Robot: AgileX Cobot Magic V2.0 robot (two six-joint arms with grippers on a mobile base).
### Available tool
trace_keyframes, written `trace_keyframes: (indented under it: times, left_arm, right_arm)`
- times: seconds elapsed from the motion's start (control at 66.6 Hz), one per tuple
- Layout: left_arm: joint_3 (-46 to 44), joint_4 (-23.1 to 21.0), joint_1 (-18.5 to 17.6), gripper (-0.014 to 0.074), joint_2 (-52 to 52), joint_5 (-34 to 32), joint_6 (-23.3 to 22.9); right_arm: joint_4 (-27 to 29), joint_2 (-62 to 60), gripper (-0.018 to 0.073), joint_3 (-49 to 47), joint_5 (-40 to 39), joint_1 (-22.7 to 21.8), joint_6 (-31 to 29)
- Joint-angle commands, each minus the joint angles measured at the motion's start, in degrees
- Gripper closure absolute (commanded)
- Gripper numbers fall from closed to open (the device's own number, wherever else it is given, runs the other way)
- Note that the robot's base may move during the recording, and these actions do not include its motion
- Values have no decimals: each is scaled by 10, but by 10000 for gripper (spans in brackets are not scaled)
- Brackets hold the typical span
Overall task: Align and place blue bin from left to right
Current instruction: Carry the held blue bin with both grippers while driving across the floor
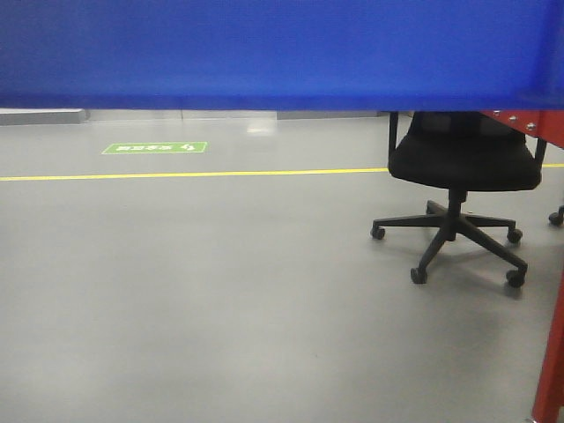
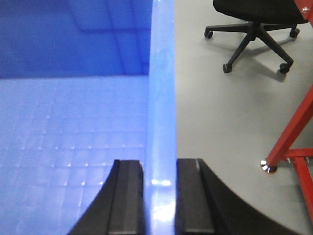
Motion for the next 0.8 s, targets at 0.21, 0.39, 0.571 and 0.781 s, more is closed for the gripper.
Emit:
trace_keyframes:
  times: [0.21,0.39,0.571,0.781]
  left_arm:
    - [-6,25,-4,707,-8,-44,-2]
    - [-6,25,-4,707,-8,-44,-2]
    - [-6,25,-4,707,-8,-44,-2]
    - [-6,25,-4,707,-8,-44,-2]
  right_arm:
    - [-17,-10,638,-10,-49,3,-6]
    - [-17,-10,638,-10,-49,3,-6]
    - [-17,-10,638,-10,-49,3,-6]
    - [-17,-10,638,-10,-61,3,-6]
